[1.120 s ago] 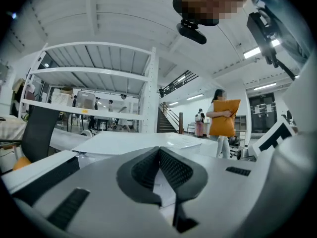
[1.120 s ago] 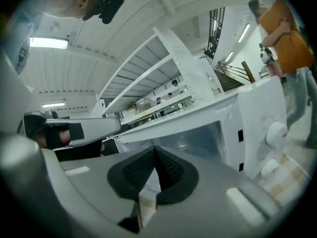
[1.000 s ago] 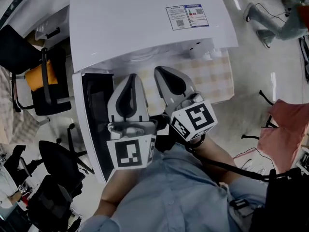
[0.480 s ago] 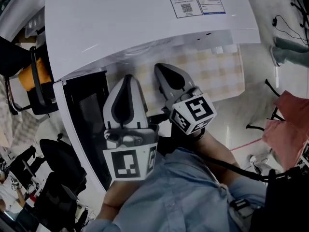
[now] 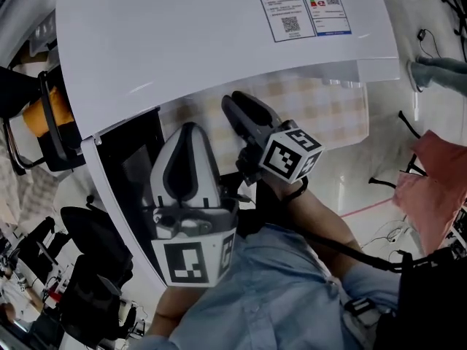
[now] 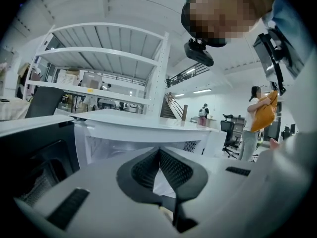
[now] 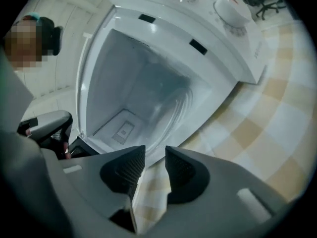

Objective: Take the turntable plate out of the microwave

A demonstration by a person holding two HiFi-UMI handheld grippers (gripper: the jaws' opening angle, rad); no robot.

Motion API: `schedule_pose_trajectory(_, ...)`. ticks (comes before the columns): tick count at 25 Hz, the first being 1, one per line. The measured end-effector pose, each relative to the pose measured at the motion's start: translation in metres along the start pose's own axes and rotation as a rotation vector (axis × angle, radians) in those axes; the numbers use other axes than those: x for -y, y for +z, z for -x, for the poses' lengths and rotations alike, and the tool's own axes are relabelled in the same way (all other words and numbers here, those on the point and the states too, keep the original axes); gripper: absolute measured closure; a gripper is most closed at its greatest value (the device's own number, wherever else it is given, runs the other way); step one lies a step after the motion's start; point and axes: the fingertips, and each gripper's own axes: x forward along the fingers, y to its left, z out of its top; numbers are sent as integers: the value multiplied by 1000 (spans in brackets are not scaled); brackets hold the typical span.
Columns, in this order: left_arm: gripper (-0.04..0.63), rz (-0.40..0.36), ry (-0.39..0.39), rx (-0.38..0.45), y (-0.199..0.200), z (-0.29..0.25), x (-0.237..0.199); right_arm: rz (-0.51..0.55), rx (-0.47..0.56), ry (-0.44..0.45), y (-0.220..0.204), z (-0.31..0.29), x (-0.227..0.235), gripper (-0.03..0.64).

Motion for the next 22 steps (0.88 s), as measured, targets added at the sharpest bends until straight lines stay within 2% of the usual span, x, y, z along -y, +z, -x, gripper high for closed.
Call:
schedule_pose_trajectory(4,588,1,14,-4,1,-6,-6,-125,1,10,1,-14,8,480)
schedule_pose_trajectory(7,588,-3,23,-12,1,-8,-11,-172,11,17,6,-24,11,477)
schedule_pose_trajectory(12,588,7,4,-31,0,-8,-8,-198,32,32,12,-28,13,495)
schedule_pose_trajectory(14,588,9,8,-29,0,-9,-9,-192,36,48,13,-28,10,550)
schedule_pose_trajectory(22,588,-1,17,-36,-4,-5,-10,-196,52,66,9,-16,8,555)
